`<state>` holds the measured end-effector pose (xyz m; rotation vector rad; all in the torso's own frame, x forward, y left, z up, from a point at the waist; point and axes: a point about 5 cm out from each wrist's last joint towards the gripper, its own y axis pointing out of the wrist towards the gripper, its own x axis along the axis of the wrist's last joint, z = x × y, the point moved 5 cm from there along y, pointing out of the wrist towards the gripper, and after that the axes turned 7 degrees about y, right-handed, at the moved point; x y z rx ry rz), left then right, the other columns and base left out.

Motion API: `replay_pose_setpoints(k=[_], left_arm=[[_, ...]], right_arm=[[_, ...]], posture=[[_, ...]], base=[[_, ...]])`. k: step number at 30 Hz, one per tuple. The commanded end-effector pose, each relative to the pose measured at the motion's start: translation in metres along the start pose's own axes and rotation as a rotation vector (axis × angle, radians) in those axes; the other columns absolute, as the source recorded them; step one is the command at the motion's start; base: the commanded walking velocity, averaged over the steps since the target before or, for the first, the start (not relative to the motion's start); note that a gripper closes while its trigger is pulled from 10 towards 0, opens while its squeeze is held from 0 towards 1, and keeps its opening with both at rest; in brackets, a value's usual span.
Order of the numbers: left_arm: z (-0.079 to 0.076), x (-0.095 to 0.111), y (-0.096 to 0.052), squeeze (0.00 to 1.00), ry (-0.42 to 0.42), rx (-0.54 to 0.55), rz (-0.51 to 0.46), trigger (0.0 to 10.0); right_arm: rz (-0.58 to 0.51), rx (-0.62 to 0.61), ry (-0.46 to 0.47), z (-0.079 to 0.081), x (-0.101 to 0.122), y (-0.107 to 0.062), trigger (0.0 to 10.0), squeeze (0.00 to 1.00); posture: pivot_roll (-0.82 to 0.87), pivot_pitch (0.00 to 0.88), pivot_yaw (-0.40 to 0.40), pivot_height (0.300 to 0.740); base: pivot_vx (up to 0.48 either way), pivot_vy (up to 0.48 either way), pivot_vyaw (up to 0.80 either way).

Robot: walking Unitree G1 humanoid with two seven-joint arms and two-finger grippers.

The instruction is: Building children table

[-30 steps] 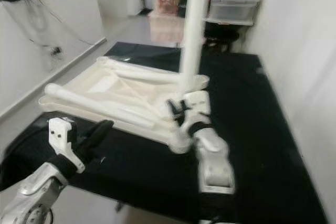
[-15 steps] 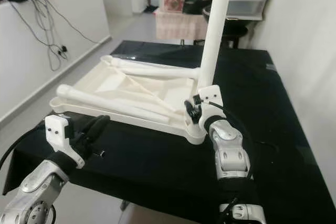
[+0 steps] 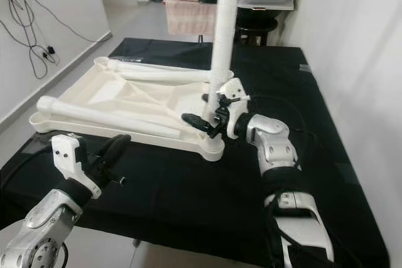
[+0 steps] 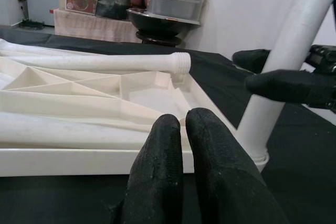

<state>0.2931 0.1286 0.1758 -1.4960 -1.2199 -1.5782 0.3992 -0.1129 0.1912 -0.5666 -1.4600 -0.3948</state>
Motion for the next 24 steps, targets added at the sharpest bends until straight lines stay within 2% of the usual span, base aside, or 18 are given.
replay_pose_setpoints(k=[1,2,3,9,15,20,21,22,23,24], left_arm=[[-0.002,-0.002,-0.002,0.00,-0.006,0.002,0.012,10.0],[-0.003,-0.002,-0.003,0.00,-0.007,0.003,0.012,10.0],[-0.003,-0.001,-0.004,0.00,-0.007,0.003,0.013,10.0],[-0.006,-0.001,-0.005,0.00,-0.012,0.002,0.015,10.0],[-0.008,-0.002,-0.006,0.00,-0.023,0.000,0.017,10.0],[-0.009,-0.003,-0.006,0.00,-0.027,-0.002,0.020,10.0],[-0.008,-0.004,-0.006,0.00,-0.027,-0.003,0.022,10.0],[-0.008,-0.004,-0.007,0.00,-0.027,-0.005,0.025,10.0],[-0.008,-0.004,-0.007,0.00,-0.027,-0.005,0.025,10.0],[-0.006,-0.005,-0.008,0.00,-0.026,-0.005,0.027,10.0]], right_arm=[[0.015,0.062,0.001,0.008,0.000,0.009,10.0,0.00],[0.011,0.088,0.018,0.008,0.005,0.012,2.9,0.00],[0.004,0.102,0.041,0.007,0.008,0.014,0.0,0.00],[0.005,0.108,0.063,0.003,0.010,0.015,0.0,0.00],[0.030,0.133,0.047,0.002,-0.008,0.004,0.0,0.00],[0.024,0.086,0.059,0.001,-0.021,-0.009,0.0,0.00],[0.036,0.019,0.089,0.000,-0.033,-0.016,0.0,0.00],[0.076,-0.259,0.128,-0.014,-0.052,-0.021,0.0,0.00],[0.076,-0.259,0.128,-0.014,-0.052,-0.021,0.0,0.00],[0.109,-0.473,0.146,-0.024,-0.065,-0.030,0.0,0.00]], posture=[[0.03,0.035,-0.021,0.740],[0.03,0.038,-0.022,0.740],[0.03,0.040,-0.023,0.740],[0.03,0.045,-0.025,0.740],[0.02,0.046,-0.019,0.740],[0.00,0.038,-0.026,0.740],[0.00,0.037,-0.029,0.740],[0.00,0.036,-0.034,0.740],[0.00,0.036,-0.034,0.740],[0.00,0.035,-0.032,0.740]], base=[[0.000,0.000,0.00],[0.000,0.000,0.00],[0.000,0.000,0.00],[0.000,0.000,0.00],[0.000,0.000,0.00],[0.000,0.000,0.00],[0.000,0.000,0.00],[0.000,0.000,0.00],[0.000,0.000,0.00],[0.000,0.000,0.00]])
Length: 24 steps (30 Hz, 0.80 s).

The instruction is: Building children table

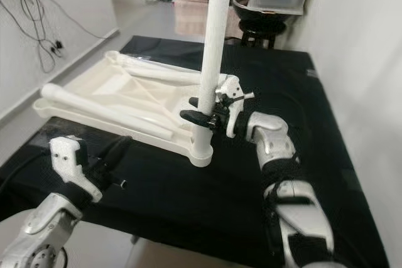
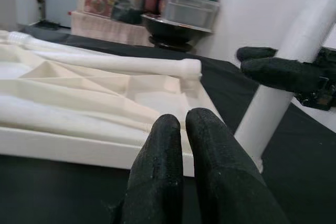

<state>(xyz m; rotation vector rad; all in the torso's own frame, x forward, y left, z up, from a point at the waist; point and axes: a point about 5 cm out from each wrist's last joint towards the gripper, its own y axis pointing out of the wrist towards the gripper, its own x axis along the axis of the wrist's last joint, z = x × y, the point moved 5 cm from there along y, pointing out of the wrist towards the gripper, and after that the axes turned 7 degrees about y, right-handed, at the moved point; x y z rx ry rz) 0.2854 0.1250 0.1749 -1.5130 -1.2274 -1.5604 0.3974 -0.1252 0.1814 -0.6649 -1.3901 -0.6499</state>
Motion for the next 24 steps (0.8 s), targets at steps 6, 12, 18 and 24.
replay_pose_setpoints(k=[6,12,18,24], left_arm=[[0.006,-0.006,0.000,0.00,-0.001,-0.008,0.028,10.0],[0.009,-0.008,0.004,0.00,-0.013,-0.010,0.028,10.0],[0.011,-0.006,0.005,0.00,-0.010,0.010,0.015,10.0],[0.009,-0.006,0.007,0.00,-0.015,0.002,0.015,10.0]], right_arm=[[0.193,-0.606,0.078,-0.003,-0.075,-0.067,0.0,0.00],[0.145,-0.707,0.014,-0.025,-0.058,-0.080,0.0,0.00],[0.167,-0.730,0.002,-0.023,-0.058,-0.075,10.0,1.00],[0.099,-0.519,-0.007,-0.021,-0.039,-0.045,10.0,1.00]], posture=[[-0.04,0.014,0.002,0.740],[-0.03,0.004,-0.010,0.740],[-0.03,0.001,-0.010,0.740],[-0.03,0.003,-0.008,0.740]], base=[[0.000,0.000,0.00],[0.000,0.000,0.00],[0.000,0.000,0.00],[0.000,0.000,0.00]])
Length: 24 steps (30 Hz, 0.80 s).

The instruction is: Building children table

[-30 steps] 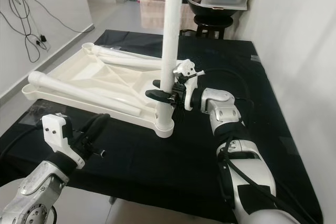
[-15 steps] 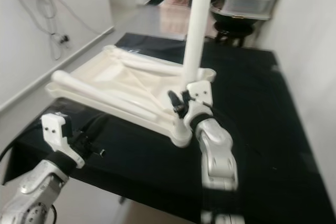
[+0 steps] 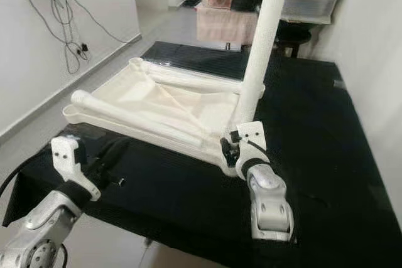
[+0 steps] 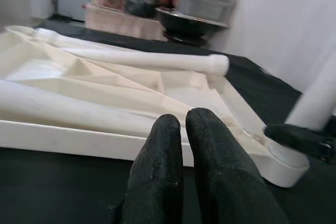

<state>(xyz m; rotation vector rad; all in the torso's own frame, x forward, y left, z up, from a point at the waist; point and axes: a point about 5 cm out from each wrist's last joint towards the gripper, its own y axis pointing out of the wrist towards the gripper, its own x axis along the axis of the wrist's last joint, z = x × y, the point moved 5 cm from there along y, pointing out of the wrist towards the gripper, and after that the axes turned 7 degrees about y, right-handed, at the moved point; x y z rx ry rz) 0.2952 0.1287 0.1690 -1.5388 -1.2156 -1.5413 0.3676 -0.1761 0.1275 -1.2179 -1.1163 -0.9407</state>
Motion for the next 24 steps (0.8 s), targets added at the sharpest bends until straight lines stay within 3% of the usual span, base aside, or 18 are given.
replay_pose_setpoints(k=[1,2,3,5,14,15,17,18,20,21,24], left_arm=[[0.001,0.000,0.000,0.00,-0.001,0.004,-0.006,10.0],[0.001,0.000,0.000,0.00,-0.001,0.004,-0.006,10.0],[0.000,0.001,0.001,0.00,-0.002,0.004,-0.008,10.0],[0.000,0.001,0.001,0.00,-0.005,0.005,-0.012,10.0],[-0.004,0.003,0.002,0.00,-0.008,0.005,-0.019,10.0],[-0.005,0.003,0.002,0.00,-0.009,0.005,-0.019,10.0],[-0.005,0.003,0.002,0.00,-0.009,0.005,-0.019,10.0],[-0.005,0.003,0.002,0.00,-0.010,0.004,-0.020,10.0],[-0.005,0.003,0.002,0.00,-0.010,0.004,-0.020,10.0],[-0.006,0.003,0.002,0.00,-0.012,0.003,-0.021,10.0],[-0.007,0.004,0.002,0.00,-0.014,0.003,-0.023,10.0]], right_arm=[[-0.084,0.150,-0.037,0.012,0.022,0.008,10.0,0.97],[-0.084,0.150,-0.037,0.012,0.022,0.008,10.0,0.97],[-0.090,0.247,-0.038,0.020,0.024,0.010,10.0,0.00],[-0.091,0.476,-0.008,0.036,0.027,0.014,10.0,0.00],[-0.090,0.594,-0.018,0.041,0.044,0.030,10.0,0.00],[-0.097,0.615,-0.012,0.043,0.050,0.032,4.6,0.00],[-0.097,0.615,-0.012,0.043,0.050,0.032,4.6,0.00],[-0.107,0.640,0.001,0.046,0.054,0.034,2.0,0.00],[-0.107,0.640,0.001,0.046,0.054,0.034,2.0,0.00],[-0.113,0.674,0.011,0.049,0.058,0.034,0.0,0.00],[-0.113,0.701,0.004,0.051,0.060,0.035,0.0,0.00]], posture=[[-0.03,0.004,-0.009,0.740],[-0.03,0.004,-0.009,0.740],[-0.03,0.008,-0.010,0.740],[-0.03,0.009,-0.013,0.740],[-0.02,0.019,-0.022,0.740],[-0.02,0.023,-0.024,0.740],[-0.02,0.023,-0.024,0.740],[-0.02,0.023,-0.024,0.740],[-0.02,0.023,-0.024,0.740],[-0.02,0.026,-0.030,0.740],[-0.02,0.032,-0.036,0.740]], base=[[0.000,0.000,0.00],[0.000,0.000,0.00],[0.000,0.000,0.00],[0.000,0.000,0.00],[0.000,0.000,0.00],[0.000,0.000,0.00],[0.000,0.000,0.00],[0.000,0.000,0.00],[0.000,0.000,0.00],[0.000,0.000,0.00],[0.000,0.000,0.00]])
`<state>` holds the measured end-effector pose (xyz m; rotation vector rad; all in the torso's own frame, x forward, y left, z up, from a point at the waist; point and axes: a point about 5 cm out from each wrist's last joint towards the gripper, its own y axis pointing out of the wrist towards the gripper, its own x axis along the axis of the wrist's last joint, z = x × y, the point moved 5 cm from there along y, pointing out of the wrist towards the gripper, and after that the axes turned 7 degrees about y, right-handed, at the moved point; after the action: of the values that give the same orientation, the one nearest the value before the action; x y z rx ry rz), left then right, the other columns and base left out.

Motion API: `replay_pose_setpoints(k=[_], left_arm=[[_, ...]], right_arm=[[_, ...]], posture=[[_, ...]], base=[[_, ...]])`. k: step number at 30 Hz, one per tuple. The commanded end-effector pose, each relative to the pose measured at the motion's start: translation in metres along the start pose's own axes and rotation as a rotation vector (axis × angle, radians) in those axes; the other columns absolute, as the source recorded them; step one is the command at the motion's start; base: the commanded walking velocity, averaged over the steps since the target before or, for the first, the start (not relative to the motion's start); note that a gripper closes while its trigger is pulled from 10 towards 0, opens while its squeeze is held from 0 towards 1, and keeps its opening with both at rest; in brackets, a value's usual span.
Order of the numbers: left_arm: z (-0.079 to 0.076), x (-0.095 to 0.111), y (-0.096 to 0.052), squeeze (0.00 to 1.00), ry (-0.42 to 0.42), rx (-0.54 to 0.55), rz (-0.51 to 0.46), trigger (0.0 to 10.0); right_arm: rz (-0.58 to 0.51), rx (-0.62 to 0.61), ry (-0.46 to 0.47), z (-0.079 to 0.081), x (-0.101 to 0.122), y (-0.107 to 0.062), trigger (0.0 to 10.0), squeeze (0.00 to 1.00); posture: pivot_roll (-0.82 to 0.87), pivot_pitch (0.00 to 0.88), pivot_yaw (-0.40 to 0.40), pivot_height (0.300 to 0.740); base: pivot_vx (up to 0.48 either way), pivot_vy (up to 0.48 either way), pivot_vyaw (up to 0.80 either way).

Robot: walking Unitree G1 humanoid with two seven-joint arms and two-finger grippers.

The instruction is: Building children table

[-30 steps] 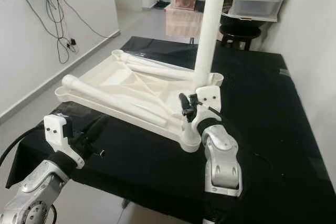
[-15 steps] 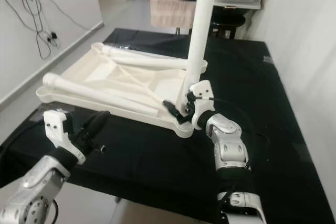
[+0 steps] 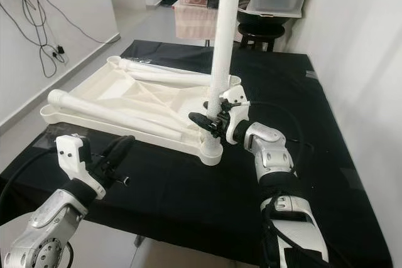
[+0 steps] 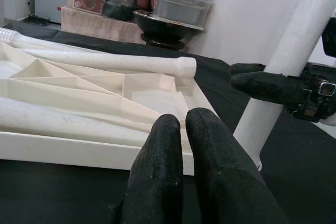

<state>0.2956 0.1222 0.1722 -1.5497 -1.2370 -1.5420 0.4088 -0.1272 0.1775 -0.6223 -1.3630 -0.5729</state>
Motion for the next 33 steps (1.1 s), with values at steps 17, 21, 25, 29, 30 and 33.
replay_pose_setpoints(k=[17,21,25,29,30,33], left_arm=[[0.004,0.002,-0.002,0.00,0.007,0.007,-0.006,10.0],[0.006,0.000,-0.002,0.00,0.008,0.008,-0.001,10.0],[0.007,-0.002,-0.001,0.00,0.010,0.006,0.003,10.0],[0.009,-0.003,-0.001,0.00,0.017,0.016,0.004,10.0],[0.008,-0.003,-0.001,0.00,0.015,0.014,0.006,10.0],[0.008,-0.003,-0.001,0.00,0.014,0.012,0.007,10.0]], right_arm=[[0.070,-0.821,0.028,-0.017,-0.067,-0.069,0.0,0.00],[0.031,-0.848,-0.035,-0.031,-0.054,-0.077,0.0,0.00],[0.033,-0.885,-0.054,-0.037,-0.056,-0.083,0.0,0.00],[0.050,-0.996,-0.087,-0.037,-0.053,-0.096,0.0,0.00],[0.055,-1.038,-0.097,-0.040,-0.050,-0.101,10.0,0.00],[0.058,-1.063,-0.102,-0.042,-0.048,-0.104,10.0,0.00]], posture=[[-0.06,0.021,-0.003,0.740],[-0.07,0.009,-0.006,0.740],[-0.05,0.000,-0.012,0.740],[-0.06,0.000,-0.004,0.740],[-0.06,0.000,-0.002,0.740],[-0.06,0.000,-0.002,0.740]], base=[[0.000,0.000,0.00],[0.000,0.000,0.00],[0.000,0.000,0.00],[0.000,0.000,0.00],[0.000,0.000,0.00],[0.000,0.000,0.00]])
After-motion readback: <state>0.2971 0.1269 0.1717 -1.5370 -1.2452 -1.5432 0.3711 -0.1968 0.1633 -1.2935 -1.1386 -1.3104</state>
